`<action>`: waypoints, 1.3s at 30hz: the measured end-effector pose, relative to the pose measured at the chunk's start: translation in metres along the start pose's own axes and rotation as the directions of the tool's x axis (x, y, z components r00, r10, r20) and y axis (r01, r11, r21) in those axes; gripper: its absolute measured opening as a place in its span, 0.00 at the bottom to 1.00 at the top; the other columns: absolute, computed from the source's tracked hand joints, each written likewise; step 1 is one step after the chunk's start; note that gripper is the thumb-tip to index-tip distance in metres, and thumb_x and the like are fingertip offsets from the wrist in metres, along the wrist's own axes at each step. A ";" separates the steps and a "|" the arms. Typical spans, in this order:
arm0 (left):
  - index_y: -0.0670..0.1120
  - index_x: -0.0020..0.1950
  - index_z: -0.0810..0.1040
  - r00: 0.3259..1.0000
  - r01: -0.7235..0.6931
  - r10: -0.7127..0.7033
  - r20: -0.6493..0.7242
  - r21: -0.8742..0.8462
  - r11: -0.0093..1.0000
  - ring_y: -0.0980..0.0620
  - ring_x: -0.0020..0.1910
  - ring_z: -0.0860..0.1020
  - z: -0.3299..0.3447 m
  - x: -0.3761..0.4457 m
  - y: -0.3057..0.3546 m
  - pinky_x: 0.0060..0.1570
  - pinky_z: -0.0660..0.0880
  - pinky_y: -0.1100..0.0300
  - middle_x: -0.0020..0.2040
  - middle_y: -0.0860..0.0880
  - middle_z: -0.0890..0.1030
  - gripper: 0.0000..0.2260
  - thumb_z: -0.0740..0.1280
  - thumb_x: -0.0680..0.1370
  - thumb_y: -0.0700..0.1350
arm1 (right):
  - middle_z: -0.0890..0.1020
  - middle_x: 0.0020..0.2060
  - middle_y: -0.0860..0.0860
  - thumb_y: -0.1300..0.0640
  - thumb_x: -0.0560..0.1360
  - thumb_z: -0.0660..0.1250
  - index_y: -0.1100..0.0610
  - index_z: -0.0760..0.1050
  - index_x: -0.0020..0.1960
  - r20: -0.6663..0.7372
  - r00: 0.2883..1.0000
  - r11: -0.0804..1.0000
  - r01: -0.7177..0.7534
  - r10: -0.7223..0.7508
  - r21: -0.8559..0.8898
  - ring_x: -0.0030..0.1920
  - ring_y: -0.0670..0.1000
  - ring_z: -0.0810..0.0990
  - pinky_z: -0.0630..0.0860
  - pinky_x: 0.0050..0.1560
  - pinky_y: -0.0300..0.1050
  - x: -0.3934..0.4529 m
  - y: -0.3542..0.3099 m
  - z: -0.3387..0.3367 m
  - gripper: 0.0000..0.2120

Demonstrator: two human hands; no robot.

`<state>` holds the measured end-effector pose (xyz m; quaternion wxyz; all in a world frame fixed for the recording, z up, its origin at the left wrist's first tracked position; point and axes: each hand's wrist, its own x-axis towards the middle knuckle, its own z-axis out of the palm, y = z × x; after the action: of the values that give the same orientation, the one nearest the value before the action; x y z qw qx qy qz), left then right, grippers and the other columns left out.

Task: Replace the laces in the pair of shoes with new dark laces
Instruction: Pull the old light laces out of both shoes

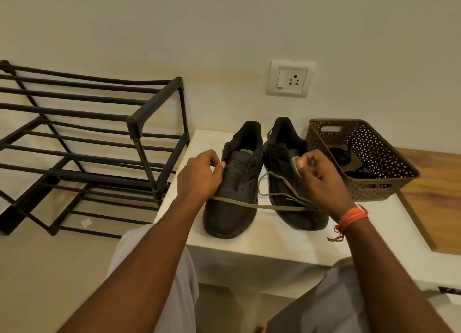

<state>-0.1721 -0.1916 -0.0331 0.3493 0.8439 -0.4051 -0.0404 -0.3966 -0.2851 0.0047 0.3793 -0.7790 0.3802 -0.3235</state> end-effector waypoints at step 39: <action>0.64 0.55 0.75 0.840 -0.464 0.534 0.099 -0.382 0.799 0.61 0.61 0.67 -0.003 0.003 0.112 0.64 0.67 0.51 0.57 0.64 0.71 0.14 0.59 0.74 0.66 | 0.83 0.38 0.60 0.60 0.77 0.67 0.64 0.81 0.47 -0.082 0.987 0.923 -0.102 0.142 0.371 0.37 0.56 0.81 0.80 0.40 0.48 0.018 0.009 -0.051 0.07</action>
<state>-0.2425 -0.2400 0.0395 0.4461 0.6237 -0.6337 -0.1019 -0.4310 -0.3216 0.0266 0.5160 -0.6513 0.3809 -0.4055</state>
